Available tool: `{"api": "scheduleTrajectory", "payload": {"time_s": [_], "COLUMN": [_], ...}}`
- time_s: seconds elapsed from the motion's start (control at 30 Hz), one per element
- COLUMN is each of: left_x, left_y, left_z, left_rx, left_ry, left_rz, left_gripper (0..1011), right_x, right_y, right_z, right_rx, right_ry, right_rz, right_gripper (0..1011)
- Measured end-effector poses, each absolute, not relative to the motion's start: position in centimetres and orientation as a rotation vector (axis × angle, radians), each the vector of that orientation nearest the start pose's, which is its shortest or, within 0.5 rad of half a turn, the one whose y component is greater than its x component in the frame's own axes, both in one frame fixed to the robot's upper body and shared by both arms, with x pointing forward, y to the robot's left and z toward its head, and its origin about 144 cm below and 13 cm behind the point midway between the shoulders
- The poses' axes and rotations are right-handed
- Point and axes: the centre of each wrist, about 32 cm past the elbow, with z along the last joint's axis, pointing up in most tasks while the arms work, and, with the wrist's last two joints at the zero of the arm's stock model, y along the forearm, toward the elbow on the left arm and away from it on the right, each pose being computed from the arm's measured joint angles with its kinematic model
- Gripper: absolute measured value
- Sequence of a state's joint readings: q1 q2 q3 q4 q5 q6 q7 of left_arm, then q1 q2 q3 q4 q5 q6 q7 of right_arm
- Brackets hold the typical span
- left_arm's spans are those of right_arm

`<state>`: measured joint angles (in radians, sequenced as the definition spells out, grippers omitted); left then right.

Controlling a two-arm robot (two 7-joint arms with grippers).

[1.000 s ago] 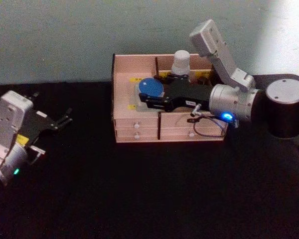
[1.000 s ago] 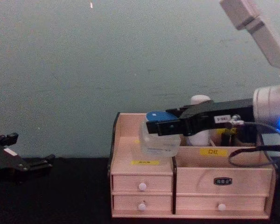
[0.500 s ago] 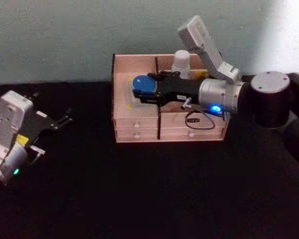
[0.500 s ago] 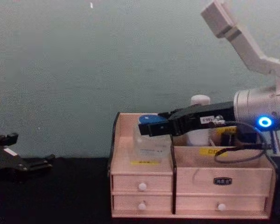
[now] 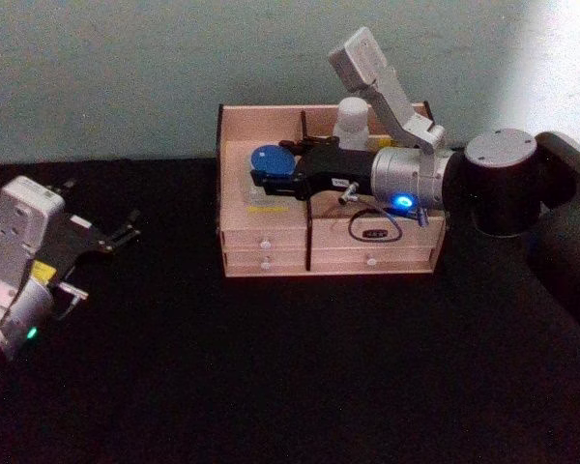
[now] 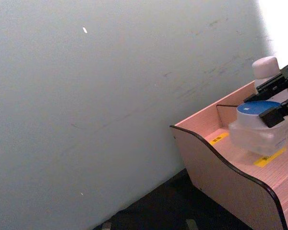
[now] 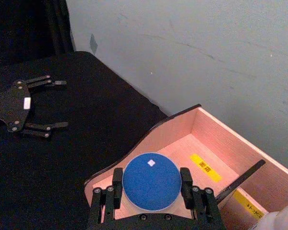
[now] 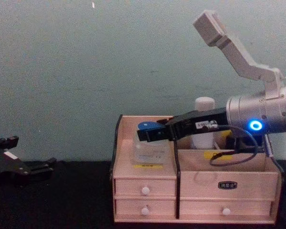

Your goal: Pick up the facial cleanser and watermelon frost from the table and place them into the tiered storage box.

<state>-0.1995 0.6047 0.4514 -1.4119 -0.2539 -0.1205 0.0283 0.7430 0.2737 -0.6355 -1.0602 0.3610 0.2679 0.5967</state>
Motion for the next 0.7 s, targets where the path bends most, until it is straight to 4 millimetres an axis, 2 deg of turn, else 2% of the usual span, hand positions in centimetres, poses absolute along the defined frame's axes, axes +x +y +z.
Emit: {"api": "scheduleTrajectory", "payload": {"time_s": [0.7], "left_x": [48.86], "left_y": [30.97], "left_z": [113.98], "left_rx": [0.305], "left_ry": [-0.285], "left_rz": [1.248], "left_gripper": [1001], "right_x": [63.46], "right_y": [-18.36], "right_z": [123.72], "right_rx": [-0.363], "right_ry": [0.095], "right_rz": [-0.648], "right_gripper": [708]}}
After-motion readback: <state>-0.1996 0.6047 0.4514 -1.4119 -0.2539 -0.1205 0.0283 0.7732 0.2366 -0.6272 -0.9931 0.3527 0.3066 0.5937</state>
